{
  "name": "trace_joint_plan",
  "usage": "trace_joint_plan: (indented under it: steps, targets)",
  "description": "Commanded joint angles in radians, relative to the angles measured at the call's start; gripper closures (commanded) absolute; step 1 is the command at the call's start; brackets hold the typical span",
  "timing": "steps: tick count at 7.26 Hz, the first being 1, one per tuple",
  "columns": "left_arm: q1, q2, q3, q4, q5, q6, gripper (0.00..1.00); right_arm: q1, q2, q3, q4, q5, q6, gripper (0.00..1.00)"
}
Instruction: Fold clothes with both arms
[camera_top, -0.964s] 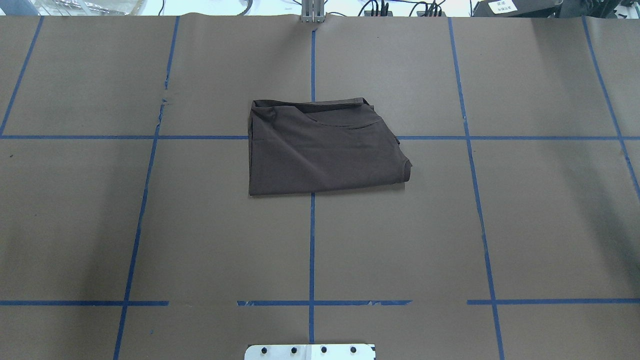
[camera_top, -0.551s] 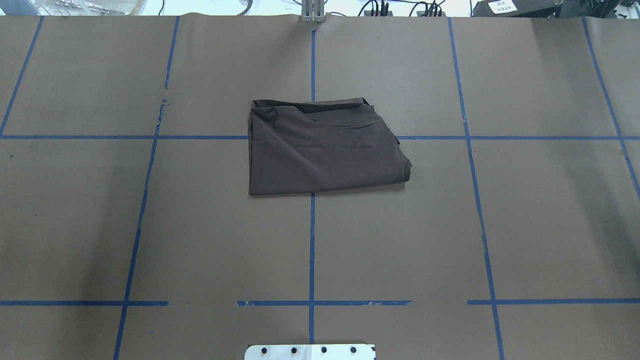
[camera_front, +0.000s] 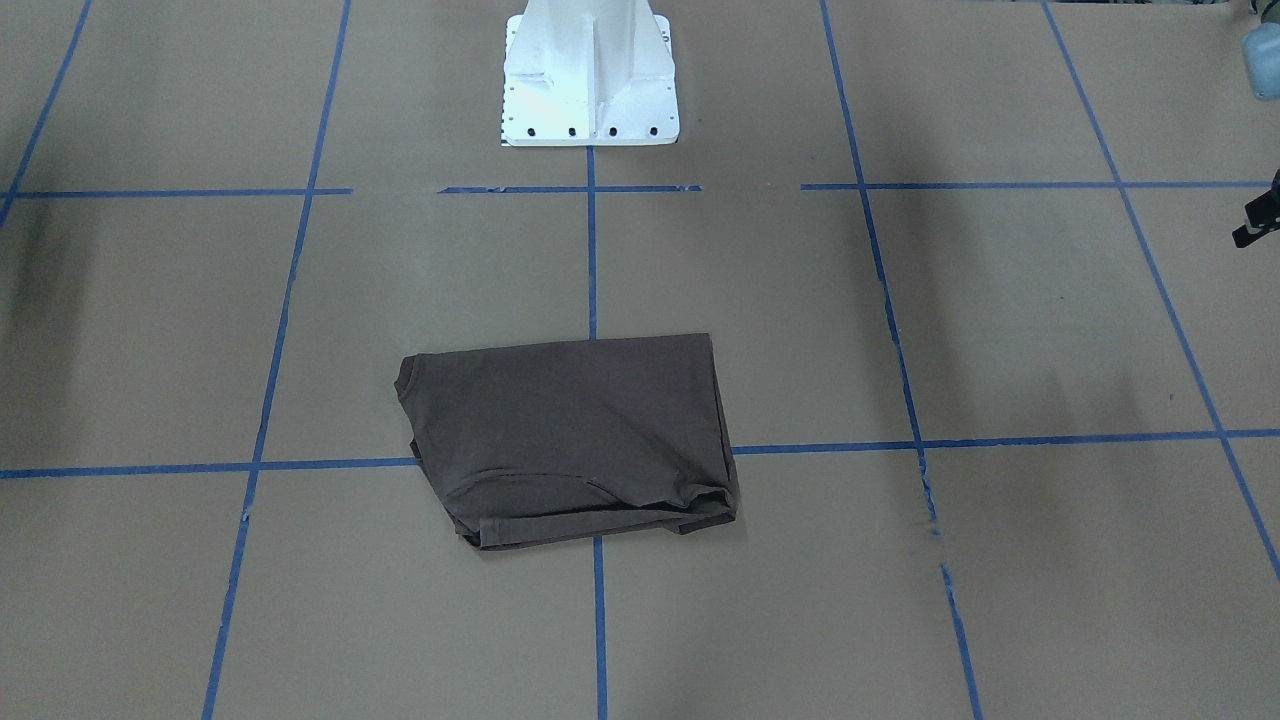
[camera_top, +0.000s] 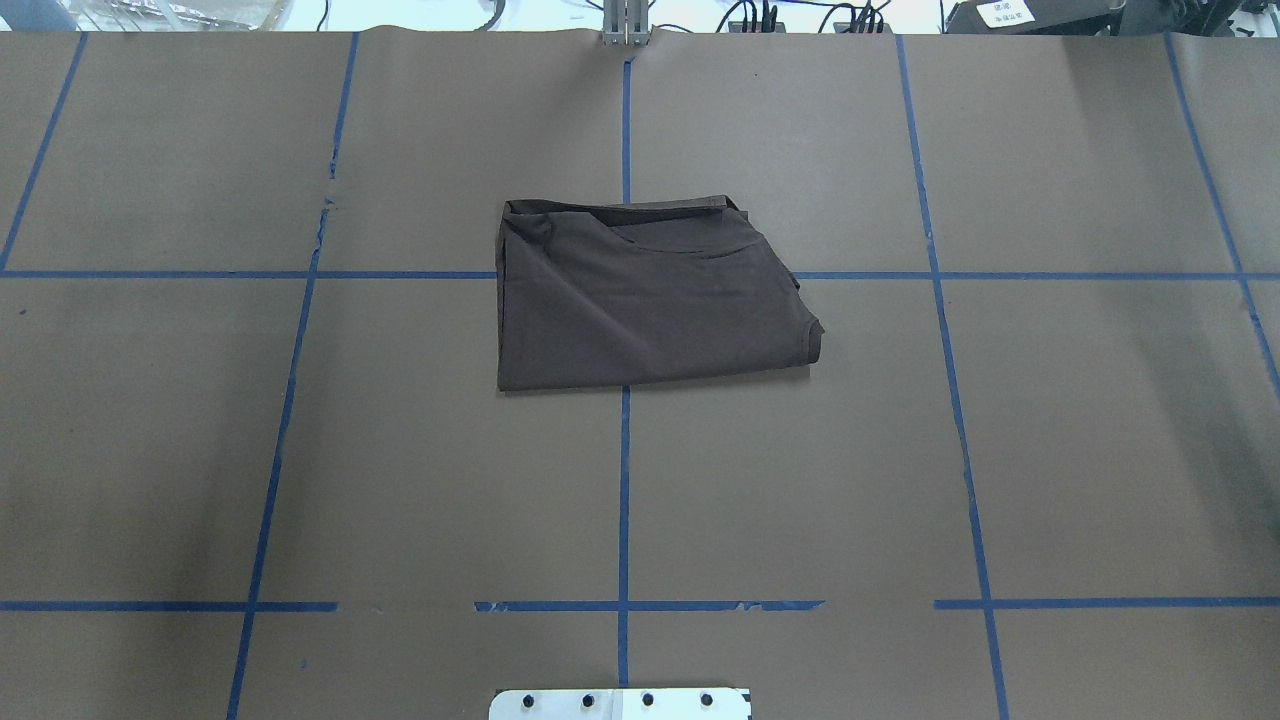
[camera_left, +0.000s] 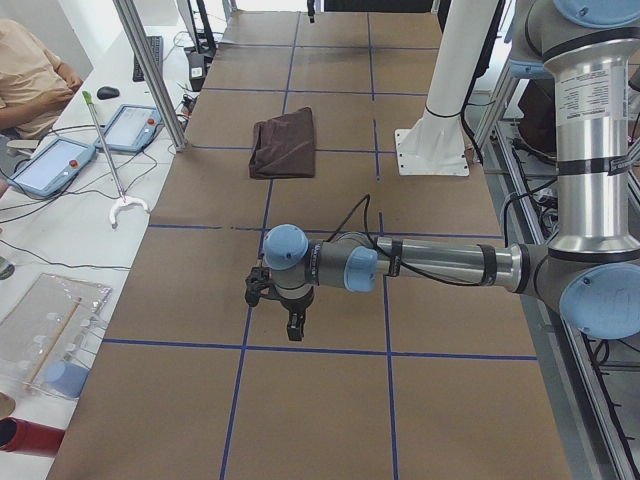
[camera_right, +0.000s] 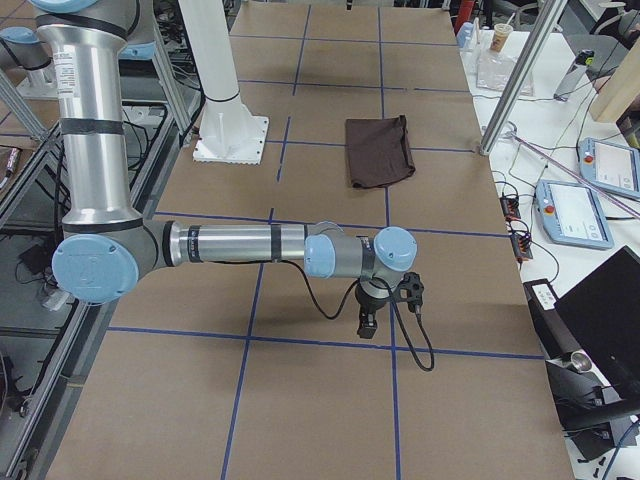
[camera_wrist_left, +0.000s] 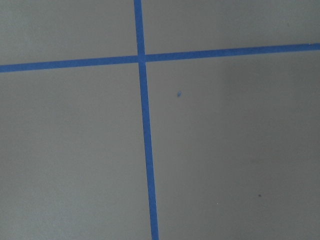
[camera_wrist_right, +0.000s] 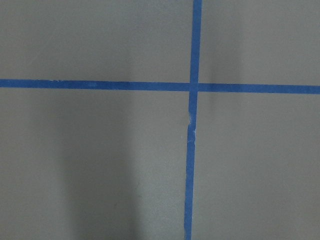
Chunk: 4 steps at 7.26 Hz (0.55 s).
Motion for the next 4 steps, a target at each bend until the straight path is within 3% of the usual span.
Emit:
trace_joint_plan:
  steps: [1,4]
  targets:
    - [0.002,-0.019,0.029,-0.031,0.001,0.006,0.0,0.0,0.0,0.008,0.0,-0.001,-0.002,0.0]
    - [0.002,-0.04,0.04,-0.036,-0.003,-0.005,0.0,0.0,0.0,0.031,0.0,0.001,-0.001,0.0]
